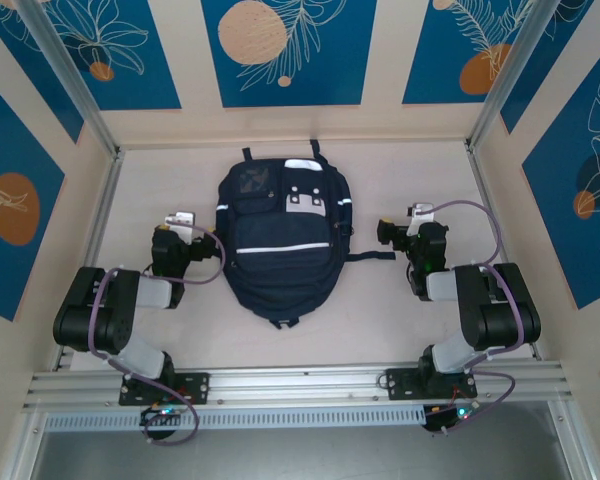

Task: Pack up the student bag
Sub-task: Reset both arms

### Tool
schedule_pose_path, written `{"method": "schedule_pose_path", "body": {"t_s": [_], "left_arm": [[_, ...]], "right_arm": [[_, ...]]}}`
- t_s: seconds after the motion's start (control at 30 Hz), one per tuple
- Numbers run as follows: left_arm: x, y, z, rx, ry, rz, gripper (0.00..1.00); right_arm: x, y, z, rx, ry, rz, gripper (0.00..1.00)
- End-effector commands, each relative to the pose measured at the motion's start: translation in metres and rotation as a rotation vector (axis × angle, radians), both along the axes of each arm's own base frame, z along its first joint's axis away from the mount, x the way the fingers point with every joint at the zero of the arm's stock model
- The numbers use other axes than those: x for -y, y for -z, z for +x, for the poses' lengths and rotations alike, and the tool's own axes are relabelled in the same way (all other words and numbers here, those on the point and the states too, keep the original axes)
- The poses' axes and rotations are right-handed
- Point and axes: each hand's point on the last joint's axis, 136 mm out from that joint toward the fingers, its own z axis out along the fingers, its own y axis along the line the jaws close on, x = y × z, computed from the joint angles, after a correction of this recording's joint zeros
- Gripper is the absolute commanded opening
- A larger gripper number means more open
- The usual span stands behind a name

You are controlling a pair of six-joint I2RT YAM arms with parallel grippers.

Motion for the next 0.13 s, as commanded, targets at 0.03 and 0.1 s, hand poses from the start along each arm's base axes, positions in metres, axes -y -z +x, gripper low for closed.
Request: {"method": "schedule_pose_path", "body": {"t_s": [0.03,0.1], "left_arm": [[0.0046,-0.0038,0.0044,-0.002,0.048,-0.029,1.0],[0.0043,-0.0047,0.004,0.003,0.047,-0.028,1.0]], "right_arm": [[0.0028,-0.003,-0.0001,0.017,0.013,-0.02,0.99],[0.0029,-0.0029,0.0001,0.015,0.011,-0.016,0.99]]}}
